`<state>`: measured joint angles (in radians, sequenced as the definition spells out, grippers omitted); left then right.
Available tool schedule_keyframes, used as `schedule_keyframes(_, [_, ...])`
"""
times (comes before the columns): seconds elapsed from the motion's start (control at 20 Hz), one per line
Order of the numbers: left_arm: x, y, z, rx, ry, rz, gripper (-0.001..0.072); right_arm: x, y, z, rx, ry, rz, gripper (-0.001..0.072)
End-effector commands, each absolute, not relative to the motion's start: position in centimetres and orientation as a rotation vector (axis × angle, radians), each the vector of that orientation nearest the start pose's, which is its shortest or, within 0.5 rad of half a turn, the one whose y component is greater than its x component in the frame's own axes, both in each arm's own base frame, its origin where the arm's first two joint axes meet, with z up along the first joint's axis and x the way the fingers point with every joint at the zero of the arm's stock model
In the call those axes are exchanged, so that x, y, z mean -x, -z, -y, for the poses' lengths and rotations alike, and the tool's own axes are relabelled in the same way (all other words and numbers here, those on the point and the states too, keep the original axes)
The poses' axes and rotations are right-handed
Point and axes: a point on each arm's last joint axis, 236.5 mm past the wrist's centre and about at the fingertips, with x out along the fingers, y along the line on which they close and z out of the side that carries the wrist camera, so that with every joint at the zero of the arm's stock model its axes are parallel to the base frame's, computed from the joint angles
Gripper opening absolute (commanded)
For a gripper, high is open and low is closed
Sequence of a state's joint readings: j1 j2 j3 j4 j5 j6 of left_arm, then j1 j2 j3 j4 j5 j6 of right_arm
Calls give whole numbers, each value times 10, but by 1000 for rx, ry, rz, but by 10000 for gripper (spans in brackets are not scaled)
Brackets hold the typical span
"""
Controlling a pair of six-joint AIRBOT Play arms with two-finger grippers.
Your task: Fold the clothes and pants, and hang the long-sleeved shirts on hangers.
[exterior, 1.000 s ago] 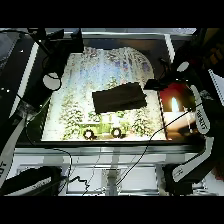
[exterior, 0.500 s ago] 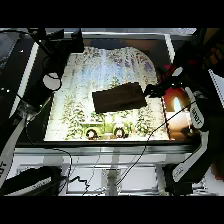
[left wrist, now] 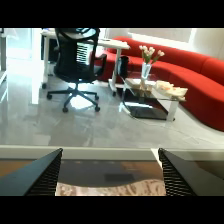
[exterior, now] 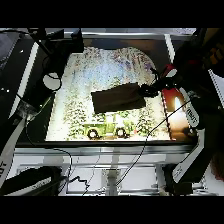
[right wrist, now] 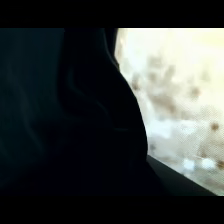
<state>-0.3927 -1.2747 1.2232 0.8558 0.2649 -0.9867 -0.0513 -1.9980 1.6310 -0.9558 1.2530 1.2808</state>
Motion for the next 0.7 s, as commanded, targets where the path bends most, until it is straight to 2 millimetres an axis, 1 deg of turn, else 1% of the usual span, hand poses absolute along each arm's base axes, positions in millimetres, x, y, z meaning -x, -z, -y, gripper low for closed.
schedule_keyframes(0.0, [-518,-290,171,154,228,134,691,-468,111,-108,-442,-504,-1508,580])
schedule_keyframes(0.1, [-518,-290,171,155,228,134,691,-469,103,-97,-455,-505,-1507,582])
schedule_keyframes(0.25, [-518,-290,171,155,228,134,691,-475,87,-72,-509,-500,-1487,582])
schedule_keyframes(0.4, [-518,-290,171,155,228,134,691,-477,81,-49,-614,-462,-1479,582])
schedule_keyframes(0.5, [-518,-290,171,155,228,134,691,-479,80,-52,-676,-469,-1465,582])
schedule_keyframes(0.55, [-518,-290,171,155,228,134,691,-480,81,-58,-700,-484,-1465,589])
schedule_keyframes(0.6, [-518,-290,171,155,228,134,691,-479,84,-67,-721,-497,-1477,612])
schedule_keyframes(0.65, [-518,-290,171,155,228,134,691,-476,92,-76,-731,-500,-1504,614])
